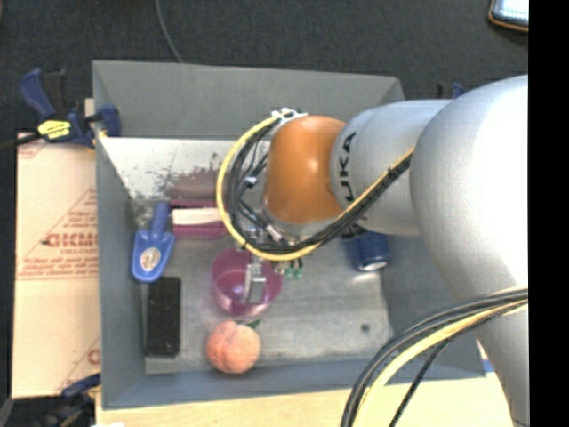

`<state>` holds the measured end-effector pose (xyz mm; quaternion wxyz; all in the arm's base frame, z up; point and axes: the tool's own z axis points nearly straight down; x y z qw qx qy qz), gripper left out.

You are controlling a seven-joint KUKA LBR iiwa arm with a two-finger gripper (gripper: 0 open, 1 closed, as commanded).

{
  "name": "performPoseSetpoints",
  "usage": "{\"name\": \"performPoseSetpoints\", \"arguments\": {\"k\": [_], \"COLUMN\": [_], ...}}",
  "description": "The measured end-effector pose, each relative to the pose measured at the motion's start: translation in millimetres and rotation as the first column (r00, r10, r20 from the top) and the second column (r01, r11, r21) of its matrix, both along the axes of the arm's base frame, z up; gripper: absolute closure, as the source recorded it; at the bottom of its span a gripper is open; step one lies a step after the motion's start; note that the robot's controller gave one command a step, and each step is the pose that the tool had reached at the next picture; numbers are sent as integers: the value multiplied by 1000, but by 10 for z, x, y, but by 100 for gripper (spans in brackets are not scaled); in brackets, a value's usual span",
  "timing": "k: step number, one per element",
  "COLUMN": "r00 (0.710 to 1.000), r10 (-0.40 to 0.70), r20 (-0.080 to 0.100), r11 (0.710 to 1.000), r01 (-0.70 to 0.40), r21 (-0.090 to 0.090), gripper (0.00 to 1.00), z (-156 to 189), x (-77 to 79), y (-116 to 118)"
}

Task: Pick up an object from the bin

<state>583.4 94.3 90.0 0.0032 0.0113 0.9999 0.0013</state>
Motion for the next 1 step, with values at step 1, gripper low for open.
{"name": "performPoseSetpoints", "arguments": {"k": [1], "r00": [988], "r10": [158], "r20": [1], "r11": [988], "r01": [-158], "r21": [-2], "gripper": [0], "z": [674], "x": [161], "y": [271]}}
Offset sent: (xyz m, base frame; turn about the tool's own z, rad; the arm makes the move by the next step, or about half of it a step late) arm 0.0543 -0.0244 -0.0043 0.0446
